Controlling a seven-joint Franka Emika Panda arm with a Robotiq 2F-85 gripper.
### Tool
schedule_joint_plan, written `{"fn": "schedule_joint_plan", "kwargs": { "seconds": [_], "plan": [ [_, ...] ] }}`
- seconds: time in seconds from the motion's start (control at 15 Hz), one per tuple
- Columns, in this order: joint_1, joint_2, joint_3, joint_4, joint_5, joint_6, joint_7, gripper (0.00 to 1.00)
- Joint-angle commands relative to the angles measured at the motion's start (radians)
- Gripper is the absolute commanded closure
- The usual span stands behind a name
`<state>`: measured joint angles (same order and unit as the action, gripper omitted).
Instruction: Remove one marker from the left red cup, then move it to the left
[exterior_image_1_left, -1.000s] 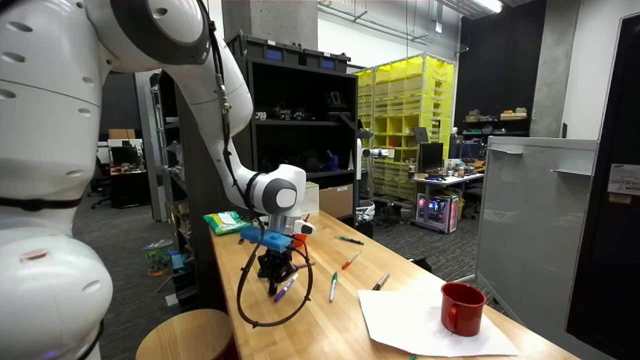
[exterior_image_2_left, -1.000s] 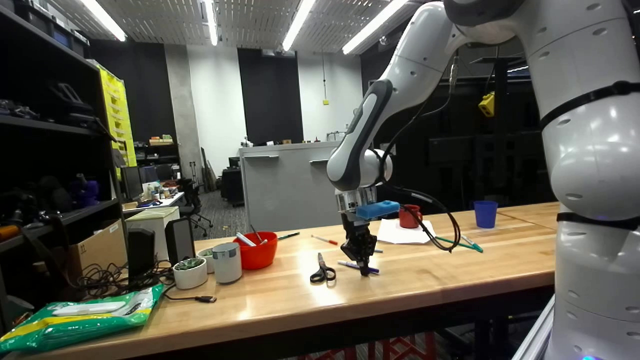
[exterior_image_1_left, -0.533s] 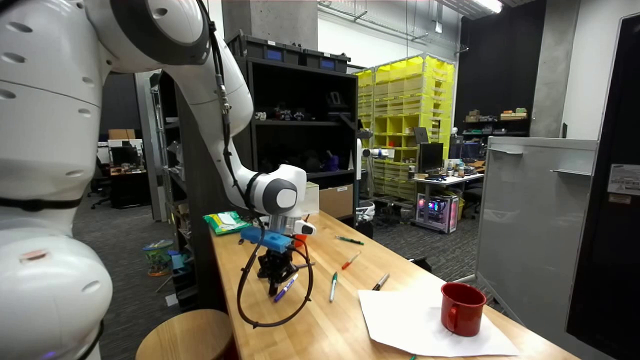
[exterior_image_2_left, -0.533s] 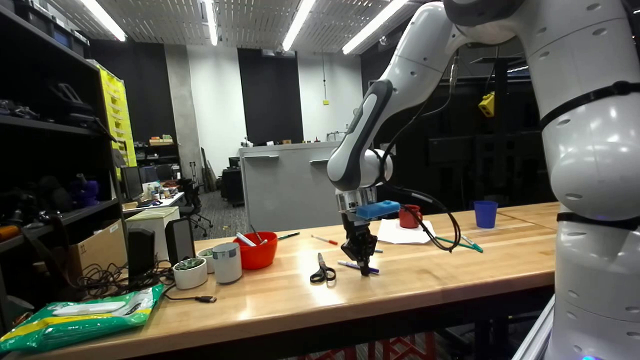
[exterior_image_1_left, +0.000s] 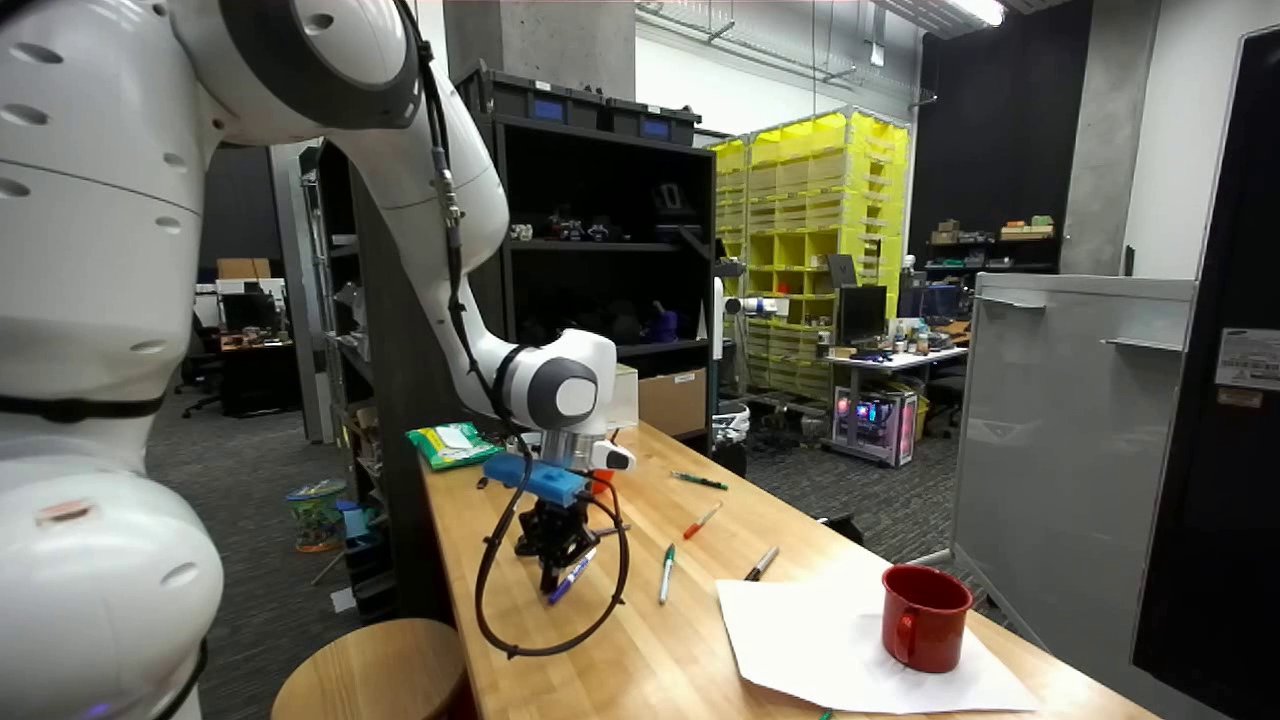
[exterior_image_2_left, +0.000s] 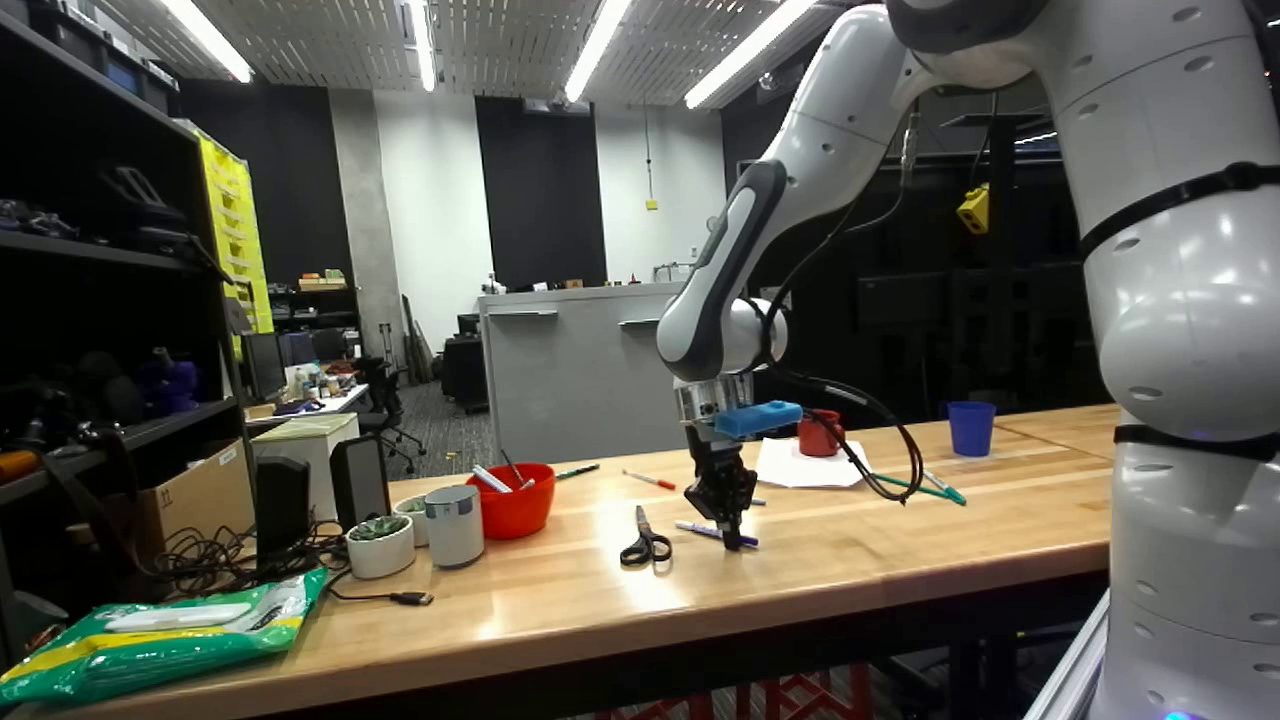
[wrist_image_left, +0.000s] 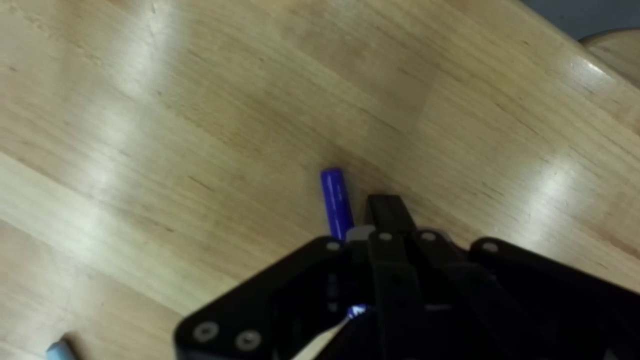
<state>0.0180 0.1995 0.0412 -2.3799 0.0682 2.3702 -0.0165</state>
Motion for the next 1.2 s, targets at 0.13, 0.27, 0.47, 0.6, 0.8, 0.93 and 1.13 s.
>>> {"fn": "schedule_joint_plan", "kwargs": {
  "seconds": [0.13, 0.27, 0.47, 0.6, 0.8, 0.93, 1.13],
  "plan": [
    [-0.01, -0.015, -0.01, -0.032, -0.003, 0.017, -0.014, 1.0],
    [-0.014, -0.016, -0.011, -0.034, -0.001, 0.02, -0.016, 1.0],
    [-0.018, -0.016, -0.014, -0.037, 0.0, 0.022, -0.018, 1.0],
    [-0.02, -0.017, -0.017, -0.037, -0.001, 0.022, -0.019, 1.0],
    [-0.024, -0.018, -0.019, -0.038, -0.002, 0.021, -0.02, 1.0],
    [-0.022, -0.025, -0.019, -0.04, -0.006, 0.023, -0.018, 1.0],
    [-0.009, -0.045, -0.013, -0.033, -0.021, 0.013, -0.016, 0.73]
  ]
}}
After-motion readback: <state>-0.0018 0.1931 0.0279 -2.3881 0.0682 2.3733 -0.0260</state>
